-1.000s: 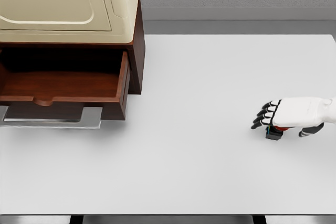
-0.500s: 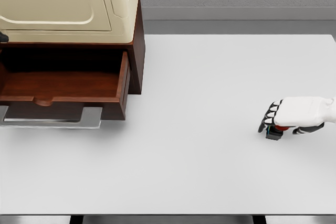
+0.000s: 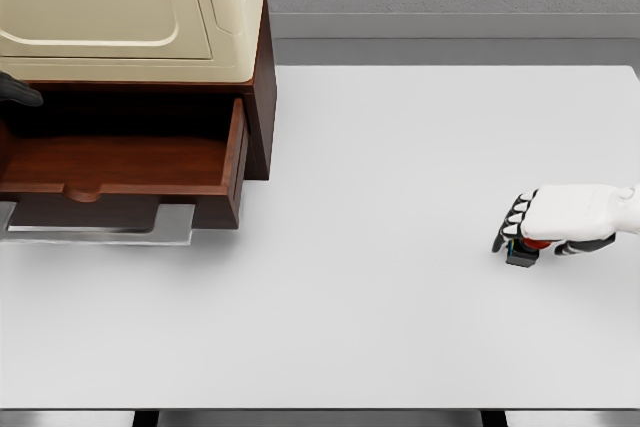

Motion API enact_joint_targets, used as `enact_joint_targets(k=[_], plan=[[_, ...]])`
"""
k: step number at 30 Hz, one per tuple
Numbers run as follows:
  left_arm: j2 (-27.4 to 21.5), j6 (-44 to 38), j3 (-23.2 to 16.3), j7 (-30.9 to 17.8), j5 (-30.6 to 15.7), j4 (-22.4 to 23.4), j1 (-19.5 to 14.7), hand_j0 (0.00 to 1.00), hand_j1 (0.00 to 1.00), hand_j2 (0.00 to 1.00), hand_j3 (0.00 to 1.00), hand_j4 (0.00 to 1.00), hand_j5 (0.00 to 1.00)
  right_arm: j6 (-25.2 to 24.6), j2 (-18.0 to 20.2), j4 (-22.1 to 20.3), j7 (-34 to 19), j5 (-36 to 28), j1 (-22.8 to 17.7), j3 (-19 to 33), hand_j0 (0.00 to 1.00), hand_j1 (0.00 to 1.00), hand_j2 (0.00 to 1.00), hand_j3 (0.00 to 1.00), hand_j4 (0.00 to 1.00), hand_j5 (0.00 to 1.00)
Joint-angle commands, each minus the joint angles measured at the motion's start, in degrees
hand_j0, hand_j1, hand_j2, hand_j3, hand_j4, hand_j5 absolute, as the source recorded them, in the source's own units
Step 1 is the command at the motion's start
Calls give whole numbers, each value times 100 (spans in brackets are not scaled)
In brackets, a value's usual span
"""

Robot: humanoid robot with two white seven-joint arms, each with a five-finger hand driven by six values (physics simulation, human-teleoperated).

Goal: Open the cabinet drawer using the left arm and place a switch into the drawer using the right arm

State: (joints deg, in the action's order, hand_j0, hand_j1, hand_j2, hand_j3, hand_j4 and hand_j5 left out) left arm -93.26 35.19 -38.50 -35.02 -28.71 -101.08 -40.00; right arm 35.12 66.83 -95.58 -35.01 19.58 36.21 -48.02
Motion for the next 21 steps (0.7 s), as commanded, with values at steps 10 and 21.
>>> enact_joint_targets(k=[10, 21], plan=[[19, -19, 1, 2, -38, 0, 36, 100, 100, 100, 100, 100, 100, -12, -65, 39, 1, 2, -26, 3, 65, 65, 65, 65, 65, 65], [27, -19, 1, 2, -38, 0, 36, 100, 100, 100, 100, 100, 100, -12, -56, 39, 1, 2, -35, 100, 55, 55, 55, 55, 55, 55]])
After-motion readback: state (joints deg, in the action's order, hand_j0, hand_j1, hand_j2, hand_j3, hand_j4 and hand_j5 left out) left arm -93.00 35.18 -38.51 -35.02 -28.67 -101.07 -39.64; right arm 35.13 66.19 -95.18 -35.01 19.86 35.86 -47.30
